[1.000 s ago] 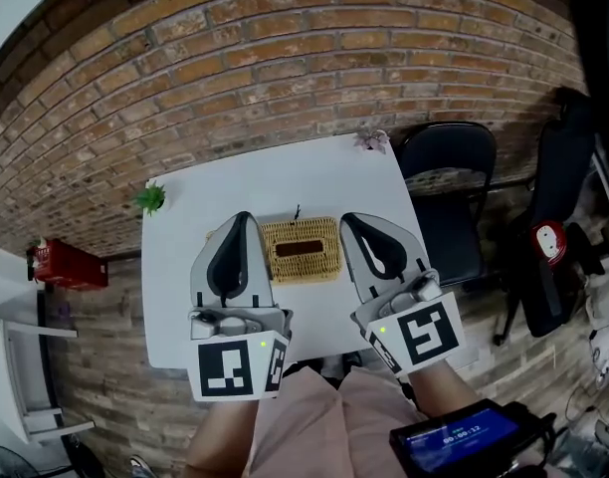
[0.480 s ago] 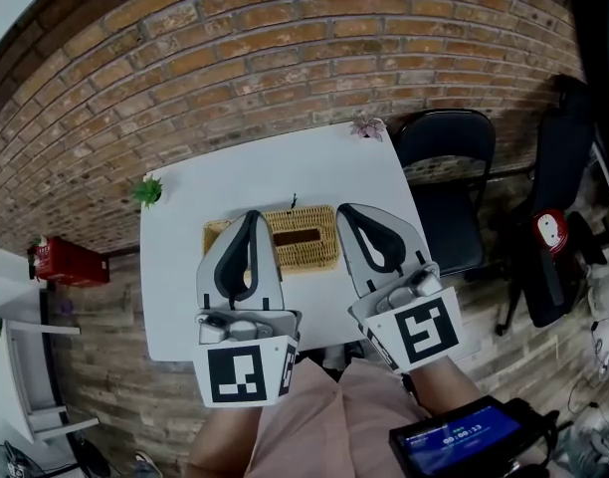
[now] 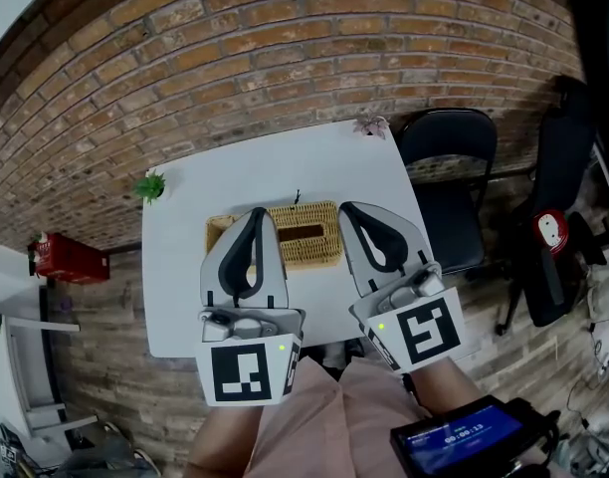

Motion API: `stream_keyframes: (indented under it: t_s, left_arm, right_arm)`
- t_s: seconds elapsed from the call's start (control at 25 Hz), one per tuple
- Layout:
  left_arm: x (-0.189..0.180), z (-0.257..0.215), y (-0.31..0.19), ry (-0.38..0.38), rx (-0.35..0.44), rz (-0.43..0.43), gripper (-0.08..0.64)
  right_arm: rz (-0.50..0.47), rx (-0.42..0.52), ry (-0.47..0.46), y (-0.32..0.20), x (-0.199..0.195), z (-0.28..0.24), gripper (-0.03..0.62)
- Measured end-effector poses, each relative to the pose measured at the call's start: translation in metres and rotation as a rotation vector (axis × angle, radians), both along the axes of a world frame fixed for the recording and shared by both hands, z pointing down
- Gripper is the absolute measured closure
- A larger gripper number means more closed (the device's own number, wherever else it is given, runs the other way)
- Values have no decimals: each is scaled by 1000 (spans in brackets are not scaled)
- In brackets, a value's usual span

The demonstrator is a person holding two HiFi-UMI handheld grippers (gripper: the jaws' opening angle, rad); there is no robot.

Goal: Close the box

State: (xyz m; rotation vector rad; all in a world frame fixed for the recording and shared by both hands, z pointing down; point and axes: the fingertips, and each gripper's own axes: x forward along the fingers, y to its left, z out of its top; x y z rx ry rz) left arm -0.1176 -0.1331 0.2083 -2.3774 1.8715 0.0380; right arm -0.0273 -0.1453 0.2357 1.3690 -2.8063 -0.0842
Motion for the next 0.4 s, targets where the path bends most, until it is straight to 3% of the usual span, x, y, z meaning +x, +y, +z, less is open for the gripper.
stream_keyframes:
  t_s: [0.4]
  left_arm:
    - [1, -2, 3, -5, 5, -1, 549]
  right_arm:
    - [0, 5, 5, 2, 0, -2, 594]
